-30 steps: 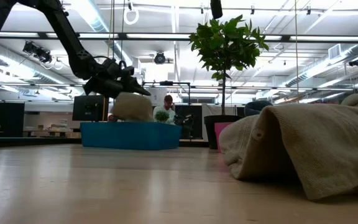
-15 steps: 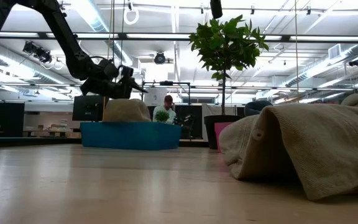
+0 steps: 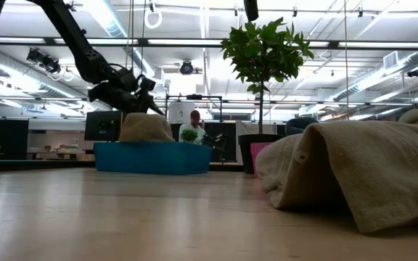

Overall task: Pick & Place hat
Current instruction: Put the left brown cap into the blue bin

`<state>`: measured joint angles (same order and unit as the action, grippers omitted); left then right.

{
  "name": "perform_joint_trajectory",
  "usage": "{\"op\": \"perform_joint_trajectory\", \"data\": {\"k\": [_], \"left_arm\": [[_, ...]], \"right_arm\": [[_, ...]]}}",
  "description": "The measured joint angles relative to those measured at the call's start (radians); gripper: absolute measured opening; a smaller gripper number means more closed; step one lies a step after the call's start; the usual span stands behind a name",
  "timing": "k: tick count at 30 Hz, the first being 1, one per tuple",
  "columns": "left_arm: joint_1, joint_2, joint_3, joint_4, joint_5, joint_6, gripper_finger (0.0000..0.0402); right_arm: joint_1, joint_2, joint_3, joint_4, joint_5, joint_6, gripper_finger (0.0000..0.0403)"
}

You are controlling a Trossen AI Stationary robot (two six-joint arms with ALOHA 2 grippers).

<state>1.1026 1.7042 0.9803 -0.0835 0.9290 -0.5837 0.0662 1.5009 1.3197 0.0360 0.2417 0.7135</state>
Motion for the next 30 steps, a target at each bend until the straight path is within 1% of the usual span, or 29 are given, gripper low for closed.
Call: {"op": "perform_joint_trajectory", "data": {"k": [2, 6, 9, 11, 18, 20, 22, 24, 30], "left_arm": [[-0.007, -0.008, 0.035, -0.133, -0.065, 0.105, 0.0134], [-0.033, -0.010, 0.145, -0.427, -0.274, 0.323, 0.0099], [-0.058, -0.010, 0.239, -0.574, -0.399, 0.435, 0.0080], [-0.073, -0.010, 0.295, -0.644, -0.455, 0.475, 0.0072], [-0.105, -0.010, 0.476, -0.749, -0.478, 0.516, 0.0065], [-0.116, -0.011, 0.517, -0.771, -0.501, 0.526, 0.0064], [-0.130, -0.011, 0.536, -0.775, -0.550, 0.553, 0.0064], [-0.141, -0.011, 0.544, -0.785, -0.575, 0.574, 0.0064], [-0.170, -0.012, 0.546, -0.794, -0.580, 0.574, 0.0064]], "right_arm": [[0.000, 0.000, 0.000, 0.000, -0.008, -0.006, 0.0025], [0.000, 0.000, 0.000, 0.000, -0.027, -0.019, 0.0025], [-0.001, 0.000, 0.000, 0.000, -0.029, -0.020, 0.0025], [-0.001, 0.000, 0.000, 0.000, -0.029, -0.020, 0.0025], [-0.001, 0.000, 0.000, -0.001, -0.028, -0.022, 0.0025], [-0.001, 0.000, 0.000, -0.001, -0.028, -0.022, 0.0025], [-0.001, 0.000, 0.000, -0.001, -0.028, -0.022, 0.0025], [-0.001, 0.000, 0.000, -0.001, -0.028, -0.022, 0.0025], [-0.001, 0.000, 0.000, -0.001, -0.026, -0.022, 0.0025]]}}
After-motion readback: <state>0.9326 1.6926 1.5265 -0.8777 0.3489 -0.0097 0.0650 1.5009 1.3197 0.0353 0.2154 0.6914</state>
